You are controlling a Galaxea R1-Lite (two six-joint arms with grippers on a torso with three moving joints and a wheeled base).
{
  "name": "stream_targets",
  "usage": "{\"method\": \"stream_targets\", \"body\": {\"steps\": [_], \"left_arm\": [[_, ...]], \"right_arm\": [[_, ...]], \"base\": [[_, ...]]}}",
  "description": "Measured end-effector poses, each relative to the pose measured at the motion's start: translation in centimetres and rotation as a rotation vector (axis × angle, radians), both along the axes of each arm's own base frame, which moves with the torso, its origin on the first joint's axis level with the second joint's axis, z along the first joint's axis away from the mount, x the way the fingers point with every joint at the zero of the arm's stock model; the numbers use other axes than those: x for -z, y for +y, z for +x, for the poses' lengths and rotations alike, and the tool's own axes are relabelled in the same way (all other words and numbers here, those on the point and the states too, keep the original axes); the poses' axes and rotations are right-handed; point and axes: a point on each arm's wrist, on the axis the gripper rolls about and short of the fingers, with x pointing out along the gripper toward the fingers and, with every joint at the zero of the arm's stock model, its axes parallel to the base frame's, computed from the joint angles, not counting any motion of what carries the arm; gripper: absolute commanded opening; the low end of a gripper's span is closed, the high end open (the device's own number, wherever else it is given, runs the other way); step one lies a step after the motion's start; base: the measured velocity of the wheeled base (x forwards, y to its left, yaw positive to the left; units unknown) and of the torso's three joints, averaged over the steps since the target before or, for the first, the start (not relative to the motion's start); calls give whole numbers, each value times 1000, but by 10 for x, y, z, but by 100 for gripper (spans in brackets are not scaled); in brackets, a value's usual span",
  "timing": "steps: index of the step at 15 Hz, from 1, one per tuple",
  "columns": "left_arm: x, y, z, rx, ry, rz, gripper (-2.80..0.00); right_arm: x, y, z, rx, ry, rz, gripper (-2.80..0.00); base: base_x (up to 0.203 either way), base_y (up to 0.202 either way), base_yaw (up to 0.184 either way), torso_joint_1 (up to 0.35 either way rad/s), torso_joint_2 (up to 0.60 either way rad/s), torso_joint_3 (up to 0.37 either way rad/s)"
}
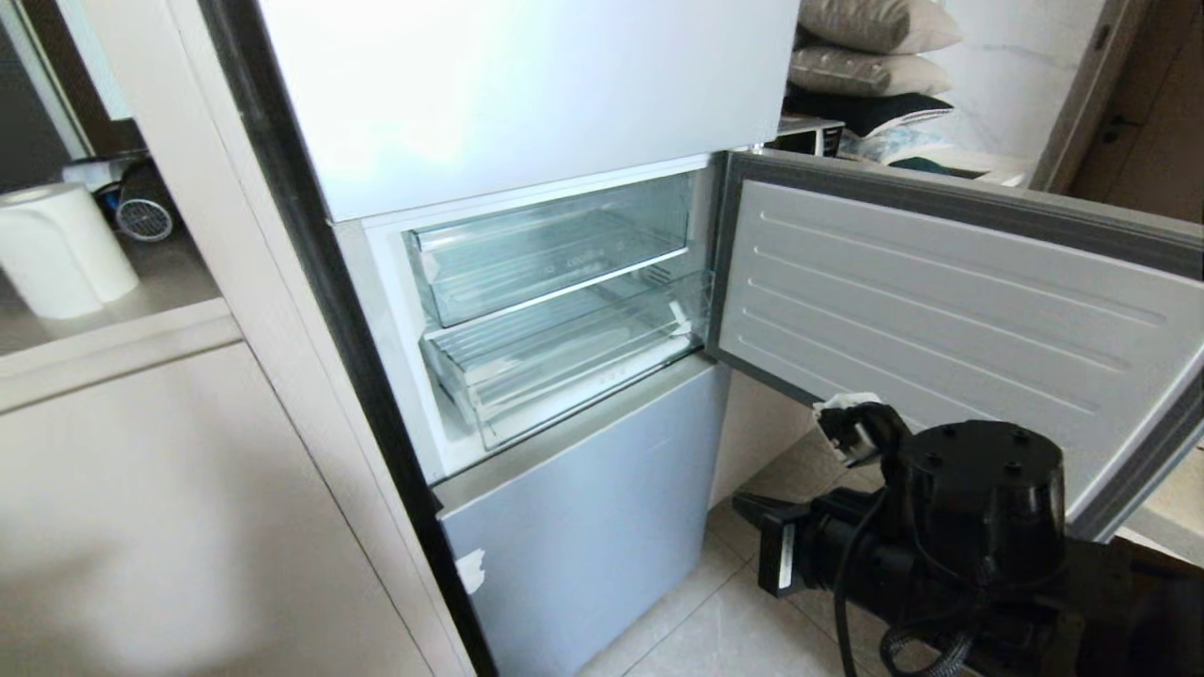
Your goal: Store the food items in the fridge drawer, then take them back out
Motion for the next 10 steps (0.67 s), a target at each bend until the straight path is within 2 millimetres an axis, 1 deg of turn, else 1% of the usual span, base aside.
{"method": "stream_targets", "body": {"steps": [3, 6, 8, 9, 10], "left_arm": [[0, 0, 0, -1, 0, 0, -280], [0, 0, 0, 0, 0, 0, -280], [0, 0, 0, 0, 0, 0, -280], [0, 0, 0, 0, 0, 0, -280], [0, 0, 0, -1, 0, 0, -280]], "right_arm": [[3, -7, -5, 10, 8, -6, -280], [4, -12, -2, 32, 12, -9, -280], [9, -23, 6, 81, 25, -23, -280], [14, -28, 12, 111, 36, -37, -280], [19, -32, 20, 138, 44, -44, -280]], "base": [[1, -8, 173, 2, 2, 5], [0, -8, 173, 2, 0, 5], [-1, -9, 154, 2, 3, 1], [3, -2, 102, 2, 2, 1], [0, 0, 0, 0, 0, 0]]}}
